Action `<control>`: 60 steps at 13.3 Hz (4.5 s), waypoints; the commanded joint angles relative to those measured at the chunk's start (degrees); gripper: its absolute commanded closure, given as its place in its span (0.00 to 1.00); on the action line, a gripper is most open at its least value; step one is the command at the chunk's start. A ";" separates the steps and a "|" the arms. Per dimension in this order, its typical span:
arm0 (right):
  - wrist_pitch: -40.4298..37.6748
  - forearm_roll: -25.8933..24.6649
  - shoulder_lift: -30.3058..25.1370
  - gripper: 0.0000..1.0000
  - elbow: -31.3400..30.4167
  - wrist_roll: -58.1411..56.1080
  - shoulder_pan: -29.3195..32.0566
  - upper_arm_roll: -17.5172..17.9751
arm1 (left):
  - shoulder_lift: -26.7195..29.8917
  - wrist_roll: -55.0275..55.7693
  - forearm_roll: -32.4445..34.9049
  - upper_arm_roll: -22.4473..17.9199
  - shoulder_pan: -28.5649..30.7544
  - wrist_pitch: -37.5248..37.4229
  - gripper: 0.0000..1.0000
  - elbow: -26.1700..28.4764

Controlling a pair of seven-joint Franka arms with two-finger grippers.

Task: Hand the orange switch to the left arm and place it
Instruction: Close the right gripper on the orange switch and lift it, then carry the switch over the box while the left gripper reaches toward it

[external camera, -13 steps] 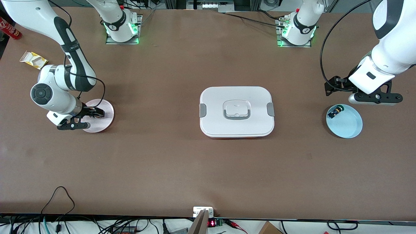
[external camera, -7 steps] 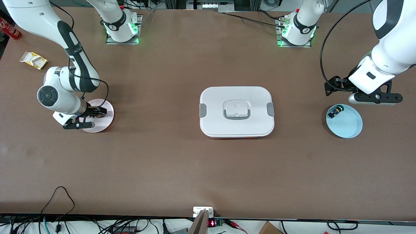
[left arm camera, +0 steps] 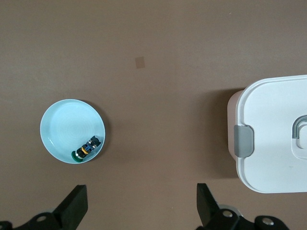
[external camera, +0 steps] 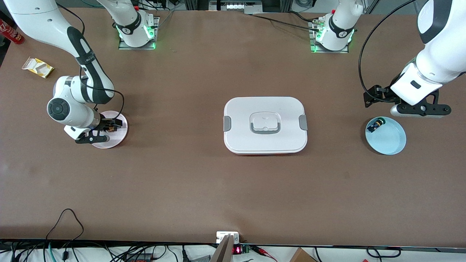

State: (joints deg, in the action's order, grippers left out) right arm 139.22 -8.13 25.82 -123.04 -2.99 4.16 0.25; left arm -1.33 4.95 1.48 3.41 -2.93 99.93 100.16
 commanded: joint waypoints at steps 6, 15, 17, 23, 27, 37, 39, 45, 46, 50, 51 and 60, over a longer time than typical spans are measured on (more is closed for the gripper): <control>1.05 0.75 0.10 0.00 0.43 -4.31 0.94 0.27 | -0.43 0.32 -0.60 0.19 0.12 -1.23 0.00 -1.46; 1.40 0.75 0.46 0.79 0.44 -9.04 0.94 0.45 | -0.43 0.32 -0.60 0.19 0.12 -1.23 0.00 -1.54; 1.23 0.84 0.02 0.82 0.44 -9.14 0.94 0.62 | -0.43 0.23 -0.60 0.19 0.12 -1.23 0.00 -1.54; -0.61 0.93 -2.79 0.82 3.24 -11.87 1.38 2.12 | -0.43 0.23 -0.60 0.19 0.12 -1.23 0.00 -1.54; -7.37 0.93 -5.25 0.81 6.49 -12.39 1.21 3.61 | -0.43 0.23 -0.60 0.19 0.03 -1.23 0.00 -1.54; -23.01 11.02 -9.83 0.80 15.10 -26.18 0.68 6.51 | -0.43 0.32 -0.60 0.19 -0.06 -1.32 0.00 -1.54; -26.61 11.21 -10.53 0.80 17.74 -28.55 0.59 7.04 | -0.43 0.32 -0.60 0.19 0.03 -1.32 0.00 -1.46; -32.59 14.97 -11.85 0.80 21.18 -49.00 0.41 8.10 | -0.34 0.50 -1.30 0.19 0.03 -2.55 0.00 -1.54; -33.57 16.56 -11.85 0.80 21.18 -52.70 0.41 8.10 | -0.43 0.58 -1.92 0.19 0.03 -2.55 0.00 -1.54; -32.70 26.65 -11.94 0.80 21.35 -62.30 -0.72 8.36 | -0.34 0.50 -2.10 0.19 0.03 -2.81 0.00 -1.54; -32.44 29.20 -12.20 0.80 21.79 -63.79 -1.25 8.53 | -0.34 0.50 -2.45 0.19 0.03 -3.33 0.00 -1.54; -31.82 51.26 -14.49 0.80 21.97 -76.99 -6.35 11.77 | -0.60 0.14 -17.43 0.01 0.64 -16.49 0.00 -2.33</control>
State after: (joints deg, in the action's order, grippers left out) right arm 106.99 38.54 11.83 -101.02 -78.42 -1.77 10.22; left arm -1.33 5.23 -10.45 3.37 -2.87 88.60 99.42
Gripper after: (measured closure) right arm 0.278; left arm 0.000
